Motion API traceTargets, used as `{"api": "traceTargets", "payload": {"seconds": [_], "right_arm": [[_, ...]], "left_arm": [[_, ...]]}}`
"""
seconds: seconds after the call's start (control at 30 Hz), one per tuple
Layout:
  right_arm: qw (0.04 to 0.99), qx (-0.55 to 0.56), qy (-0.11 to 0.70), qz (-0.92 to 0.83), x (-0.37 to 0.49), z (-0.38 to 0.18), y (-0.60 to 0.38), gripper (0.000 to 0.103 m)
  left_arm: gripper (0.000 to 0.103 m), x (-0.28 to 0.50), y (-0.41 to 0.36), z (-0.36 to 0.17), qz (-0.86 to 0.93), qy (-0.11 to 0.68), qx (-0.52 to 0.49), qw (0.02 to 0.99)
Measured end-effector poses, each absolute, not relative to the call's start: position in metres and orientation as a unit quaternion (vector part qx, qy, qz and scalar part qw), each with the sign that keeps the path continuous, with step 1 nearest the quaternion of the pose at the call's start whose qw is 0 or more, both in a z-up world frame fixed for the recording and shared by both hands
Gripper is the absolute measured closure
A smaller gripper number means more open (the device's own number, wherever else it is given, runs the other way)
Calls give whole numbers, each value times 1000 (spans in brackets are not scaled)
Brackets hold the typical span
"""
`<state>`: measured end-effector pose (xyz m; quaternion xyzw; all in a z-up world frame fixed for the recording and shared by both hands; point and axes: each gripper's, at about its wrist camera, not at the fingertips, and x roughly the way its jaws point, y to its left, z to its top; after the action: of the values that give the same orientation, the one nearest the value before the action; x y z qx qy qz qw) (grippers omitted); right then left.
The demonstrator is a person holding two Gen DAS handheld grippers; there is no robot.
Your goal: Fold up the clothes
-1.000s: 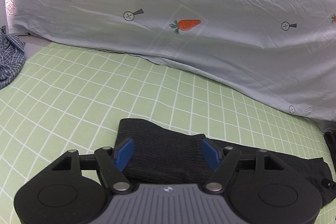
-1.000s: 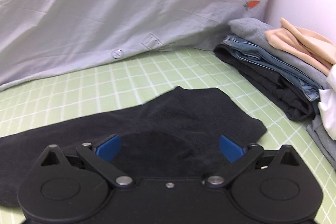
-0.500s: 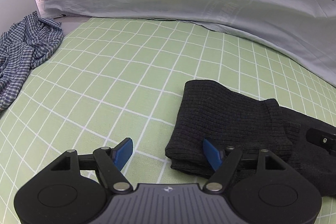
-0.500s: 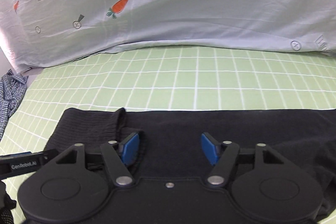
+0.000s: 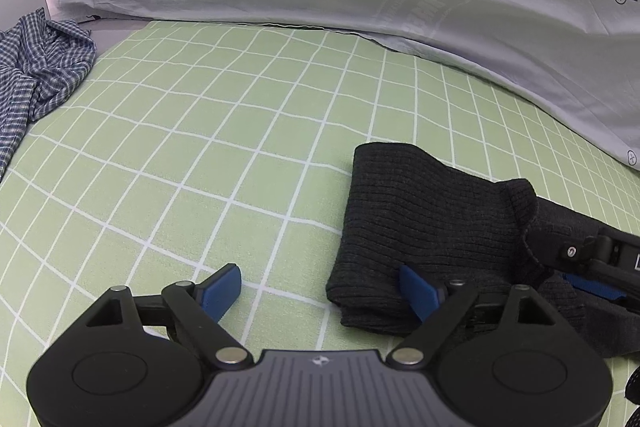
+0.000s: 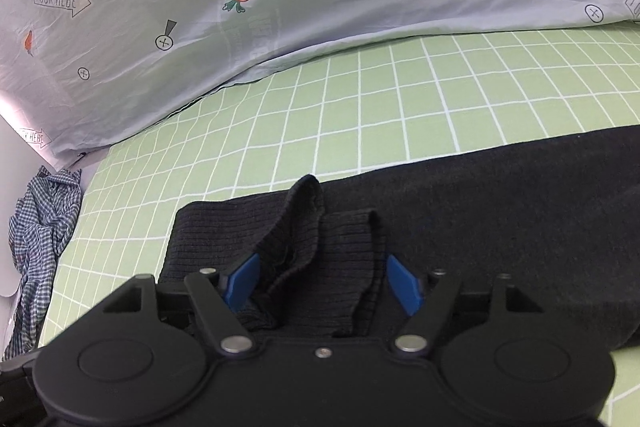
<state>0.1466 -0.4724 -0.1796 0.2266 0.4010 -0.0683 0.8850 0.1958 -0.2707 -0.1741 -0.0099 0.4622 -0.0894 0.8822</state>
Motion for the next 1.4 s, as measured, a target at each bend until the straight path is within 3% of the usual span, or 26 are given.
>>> {"api": "traceTargets", "payload": {"seconds": [0.47, 0.6, 0.73, 0.77, 0.8, 0.87, 1.2, 1.4], "right_arm": [[894, 233, 368, -106, 139, -166, -465, 16], [888, 221, 388, -112, 149, -176, -459, 17], [890, 198, 396, -112, 152, -185, -452, 33], [892, 188, 396, -110, 153, -186, -450, 47], [896, 178, 394, -101, 154, -185, -449, 72], [903, 168, 388, -77, 155, -182, -447, 82], [950, 38, 296, -92, 120, -103, -477, 83], [938, 24, 316, -141, 101, -112, -532, 83]], "left_arm": [[10, 196, -268, -175, -99, 469, -1, 878], [8, 198, -267, -175, -104, 470, 3, 876], [6, 199, -265, -175, -107, 471, 6, 875], [6, 200, -266, -175, -106, 471, 6, 876], [6, 200, -267, -173, -101, 469, 4, 877], [8, 199, -270, -168, -92, 464, 3, 881], [8, 189, -298, -137, -95, 415, -1, 905], [8, 183, -332, -160, -96, 428, 53, 897]]}}
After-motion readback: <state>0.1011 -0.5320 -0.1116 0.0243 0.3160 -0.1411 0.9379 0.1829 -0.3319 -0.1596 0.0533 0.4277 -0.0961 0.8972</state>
